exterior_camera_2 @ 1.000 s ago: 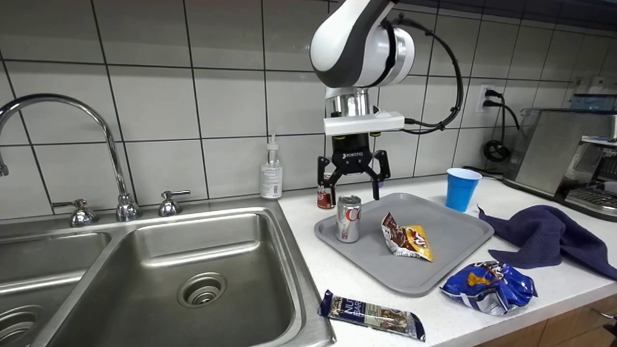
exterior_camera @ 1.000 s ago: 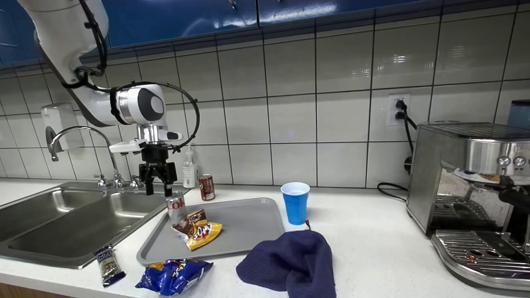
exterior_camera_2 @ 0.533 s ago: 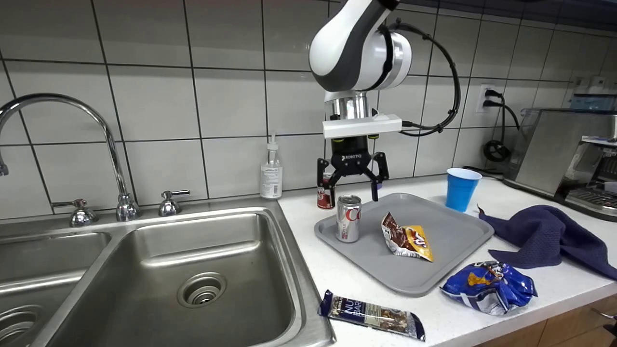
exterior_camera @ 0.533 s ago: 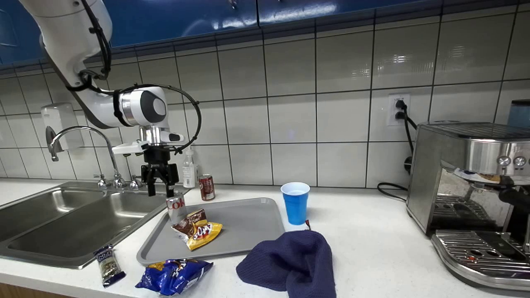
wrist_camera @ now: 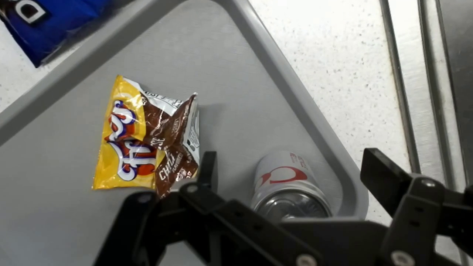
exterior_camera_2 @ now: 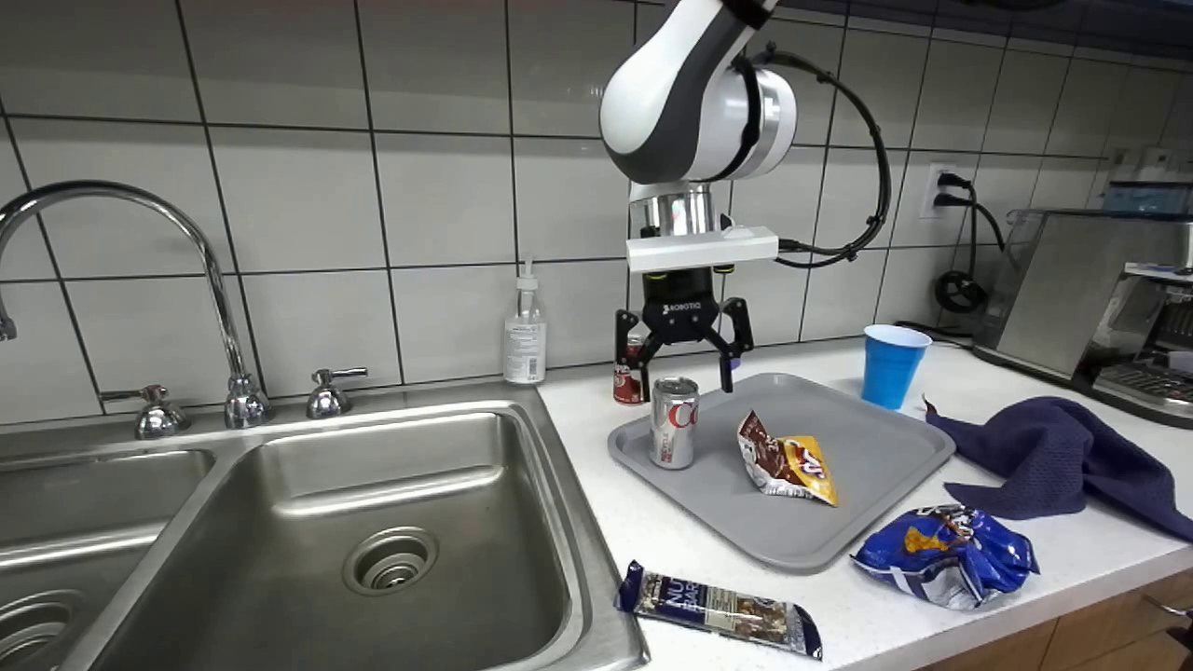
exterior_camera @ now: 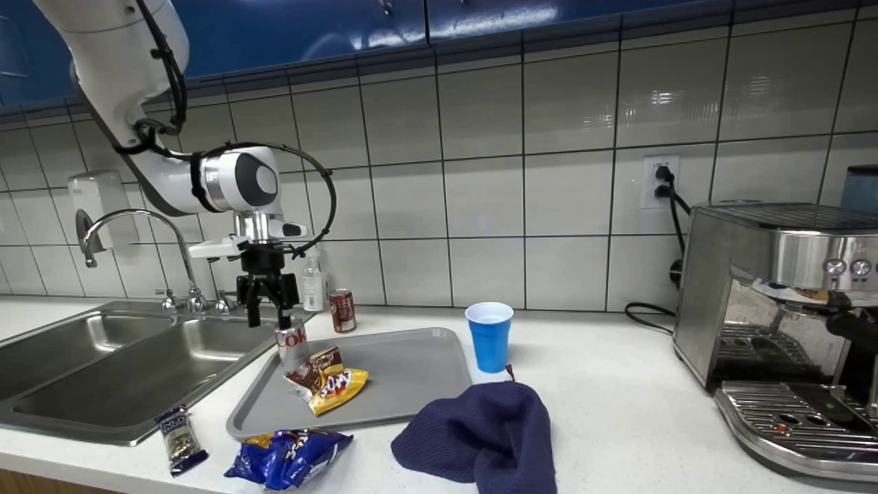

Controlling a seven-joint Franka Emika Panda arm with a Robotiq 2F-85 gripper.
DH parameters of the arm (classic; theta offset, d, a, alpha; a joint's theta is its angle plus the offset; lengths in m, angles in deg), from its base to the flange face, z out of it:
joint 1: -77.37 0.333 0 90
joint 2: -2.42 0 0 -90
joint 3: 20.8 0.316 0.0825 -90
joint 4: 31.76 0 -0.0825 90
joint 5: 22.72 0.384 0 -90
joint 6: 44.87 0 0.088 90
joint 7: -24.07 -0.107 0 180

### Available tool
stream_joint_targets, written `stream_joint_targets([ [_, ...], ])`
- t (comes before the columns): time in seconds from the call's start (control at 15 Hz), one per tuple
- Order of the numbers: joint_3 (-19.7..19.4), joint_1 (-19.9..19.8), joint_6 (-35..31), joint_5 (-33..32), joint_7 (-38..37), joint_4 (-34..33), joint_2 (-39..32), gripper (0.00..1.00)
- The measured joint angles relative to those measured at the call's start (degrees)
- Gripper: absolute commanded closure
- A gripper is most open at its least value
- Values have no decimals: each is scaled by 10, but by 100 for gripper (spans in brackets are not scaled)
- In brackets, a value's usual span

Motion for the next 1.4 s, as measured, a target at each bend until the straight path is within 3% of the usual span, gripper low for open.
stream_joint_targets([
  [0.87, -3, -6, -40, 14, 120, -3, -18, 0],
  [1.4, -8, -10, -54, 13, 146, -24, -48, 0],
])
